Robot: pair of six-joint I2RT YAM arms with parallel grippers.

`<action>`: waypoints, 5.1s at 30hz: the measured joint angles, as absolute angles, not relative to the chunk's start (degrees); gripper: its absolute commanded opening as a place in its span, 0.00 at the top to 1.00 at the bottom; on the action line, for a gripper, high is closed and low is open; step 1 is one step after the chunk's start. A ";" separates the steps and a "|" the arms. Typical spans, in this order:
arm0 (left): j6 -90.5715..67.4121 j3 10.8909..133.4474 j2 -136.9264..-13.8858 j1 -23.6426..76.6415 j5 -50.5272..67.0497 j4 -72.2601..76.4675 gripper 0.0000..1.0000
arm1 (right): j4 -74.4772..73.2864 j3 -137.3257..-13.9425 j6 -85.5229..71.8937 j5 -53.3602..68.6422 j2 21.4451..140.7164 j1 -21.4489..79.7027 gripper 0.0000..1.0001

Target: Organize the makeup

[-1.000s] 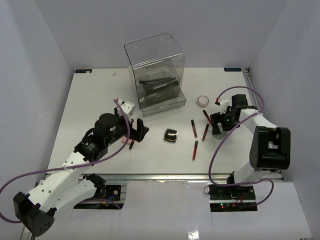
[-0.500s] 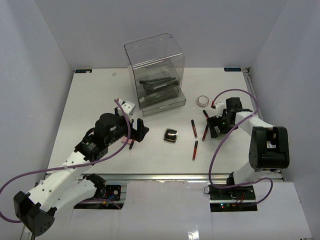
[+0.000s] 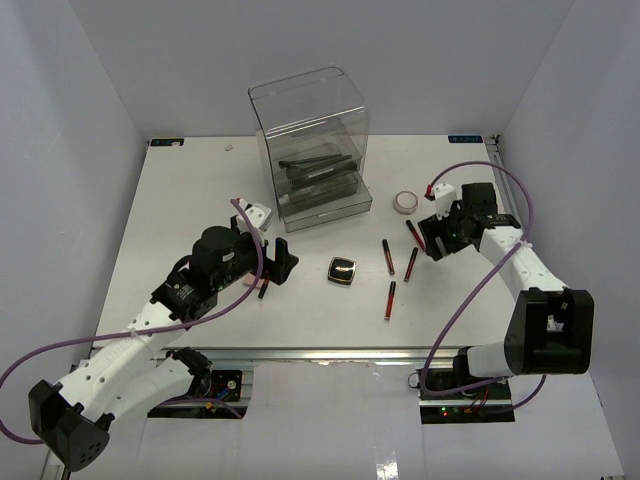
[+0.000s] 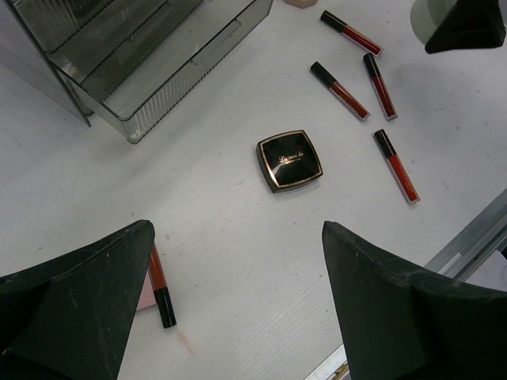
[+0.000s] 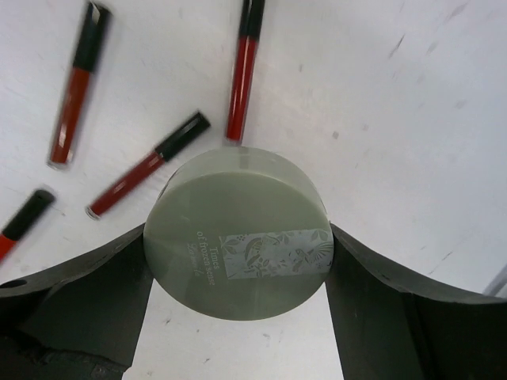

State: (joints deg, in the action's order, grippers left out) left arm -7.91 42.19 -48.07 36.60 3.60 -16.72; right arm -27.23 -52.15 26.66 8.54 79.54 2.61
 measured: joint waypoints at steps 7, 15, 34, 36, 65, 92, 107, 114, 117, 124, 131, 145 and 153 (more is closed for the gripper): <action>-7.94 41.70 -49.29 36.60 3.36 -16.77 0.02 | -28.78 -66.71 27.09 10.79 81.06 12.49 0.74; -7.93 41.69 -49.91 36.59 1.96 -16.78 0.02 | -28.43 -87.03 22.93 11.01 97.12 25.04 0.61; -7.91 41.61 -50.97 36.53 -0.95 -16.79 0.02 | -29.04 -102.98 16.84 6.22 115.31 27.55 0.10; -7.90 41.60 -51.16 36.53 -0.95 -16.78 0.02 | -29.02 -102.98 16.80 6.13 115.31 27.57 0.09; -10.71 43.28 -75.36 29.08 3.79 -20.27 0.02 | -27.56 -59.29 29.66 39.65 71.12 20.80 0.06; -12.40 46.07 -77.97 27.49 -9.13 -24.32 0.25 | -25.18 -52.64 31.99 51.17 65.30 12.30 0.07; -12.47 49.50 -86.59 27.46 -13.09 -26.74 0.29 | -25.19 -52.62 32.09 51.83 65.30 10.86 0.07; -12.45 49.60 -86.61 27.46 -13.92 -26.94 0.29 | -25.21 -52.62 32.15 52.47 65.30 10.52 0.07; -12.38 49.60 -86.61 27.49 -14.34 -27.02 0.30 | -25.22 -52.62 32.16 52.68 65.30 10.50 0.07; -12.31 49.67 -86.96 27.67 -14.63 -27.94 0.30 | -25.33 -52.62 32.16 52.93 65.30 10.04 0.07; -12.32 49.67 -86.96 28.77 -14.63 -28.51 0.30 | -25.52 -52.62 32.16 53.44 65.30 9.50 0.07; -12.75 50.26 -87.46 29.82 -14.40 -28.93 0.30 | -25.56 -52.62 32.16 54.22 65.30 8.97 0.07; -13.17 50.26 -86.47 29.89 -14.36 -29.21 0.29 | -25.56 -52.62 32.16 54.27 65.30 8.62 0.07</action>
State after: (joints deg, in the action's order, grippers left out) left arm -13.17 50.26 -86.47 29.89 -14.36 -29.21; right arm -25.56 -52.62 32.16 54.27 65.30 8.62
